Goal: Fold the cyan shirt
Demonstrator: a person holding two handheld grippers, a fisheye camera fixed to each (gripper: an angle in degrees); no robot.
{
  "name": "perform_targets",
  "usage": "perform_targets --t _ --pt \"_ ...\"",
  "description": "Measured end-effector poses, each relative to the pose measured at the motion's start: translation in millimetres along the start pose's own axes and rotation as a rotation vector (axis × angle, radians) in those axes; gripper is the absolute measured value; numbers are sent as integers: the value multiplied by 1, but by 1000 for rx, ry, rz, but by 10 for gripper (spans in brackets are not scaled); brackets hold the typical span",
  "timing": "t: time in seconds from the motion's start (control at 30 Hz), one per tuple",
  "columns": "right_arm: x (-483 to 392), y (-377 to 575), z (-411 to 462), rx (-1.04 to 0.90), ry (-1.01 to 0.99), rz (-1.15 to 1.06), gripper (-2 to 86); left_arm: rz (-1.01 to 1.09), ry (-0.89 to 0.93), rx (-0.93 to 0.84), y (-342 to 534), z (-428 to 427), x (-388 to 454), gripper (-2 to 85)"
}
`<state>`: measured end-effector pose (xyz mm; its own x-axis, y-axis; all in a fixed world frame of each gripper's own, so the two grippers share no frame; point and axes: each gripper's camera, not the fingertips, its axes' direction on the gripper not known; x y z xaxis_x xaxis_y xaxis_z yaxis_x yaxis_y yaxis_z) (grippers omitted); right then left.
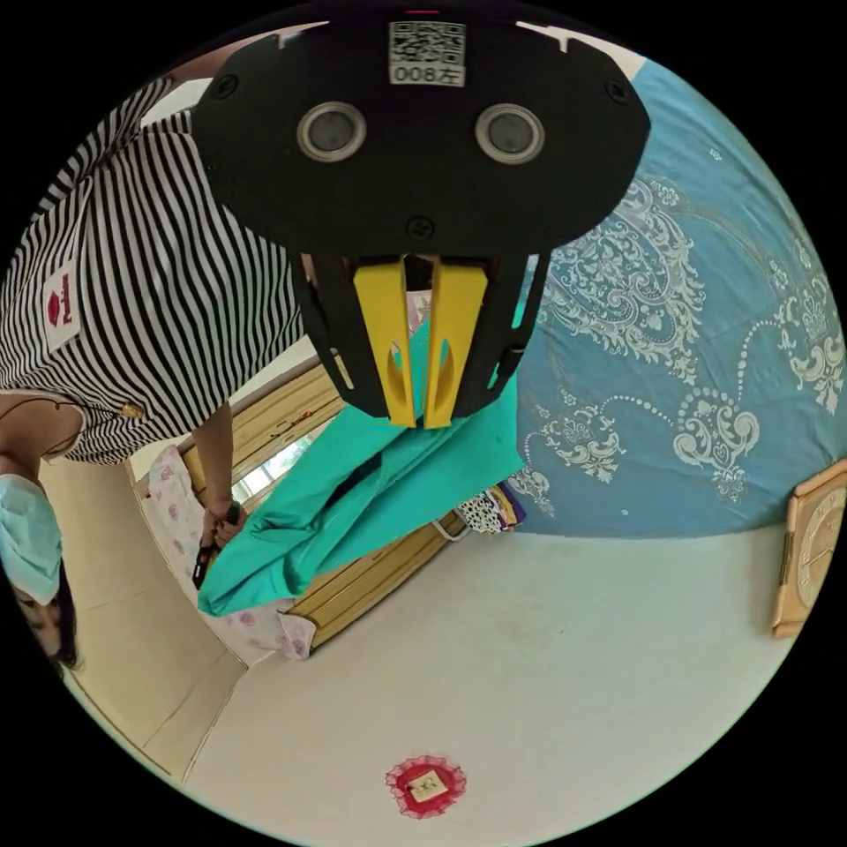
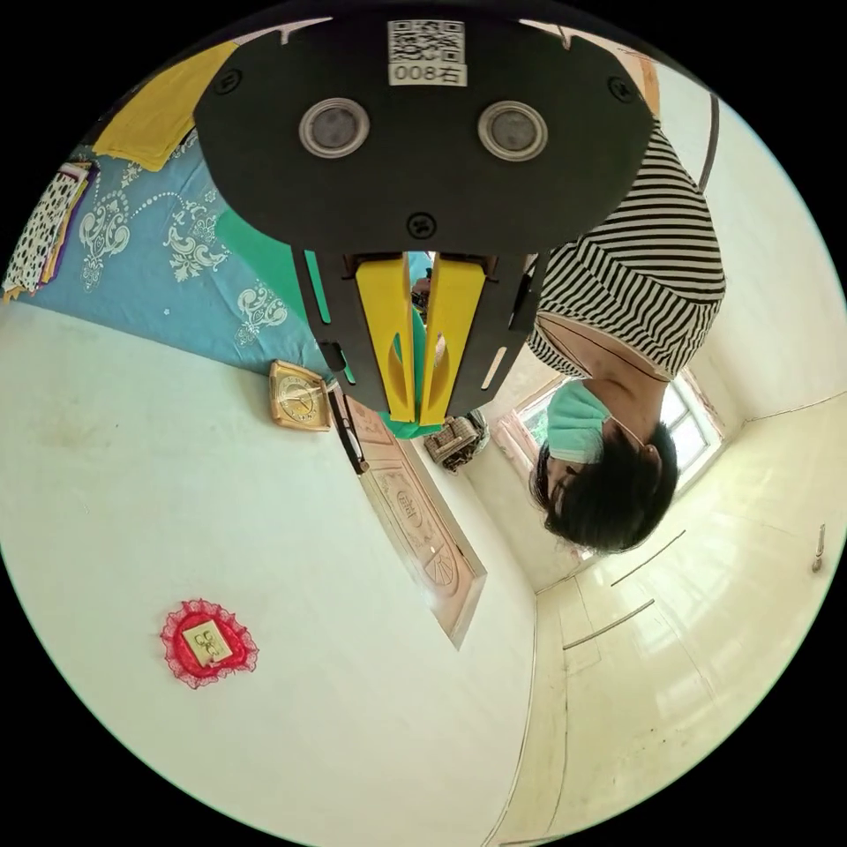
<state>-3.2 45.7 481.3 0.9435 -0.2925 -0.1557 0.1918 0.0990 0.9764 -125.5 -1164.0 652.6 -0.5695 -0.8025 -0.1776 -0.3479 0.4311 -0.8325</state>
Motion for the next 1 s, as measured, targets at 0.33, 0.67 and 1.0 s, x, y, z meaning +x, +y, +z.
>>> perform_targets --t 0.33,0.67,1.0 --pt "-43 -20 -6 15 57 -46 3 58 38 -153 -48 52 52 118" --pt "-42 -22 17 18 42 -28 3 130 -148 -189 -91 79 151 47" --pt "4 3 6 76 50 75 3 -44 -187 -72 -43 -70 189 7"
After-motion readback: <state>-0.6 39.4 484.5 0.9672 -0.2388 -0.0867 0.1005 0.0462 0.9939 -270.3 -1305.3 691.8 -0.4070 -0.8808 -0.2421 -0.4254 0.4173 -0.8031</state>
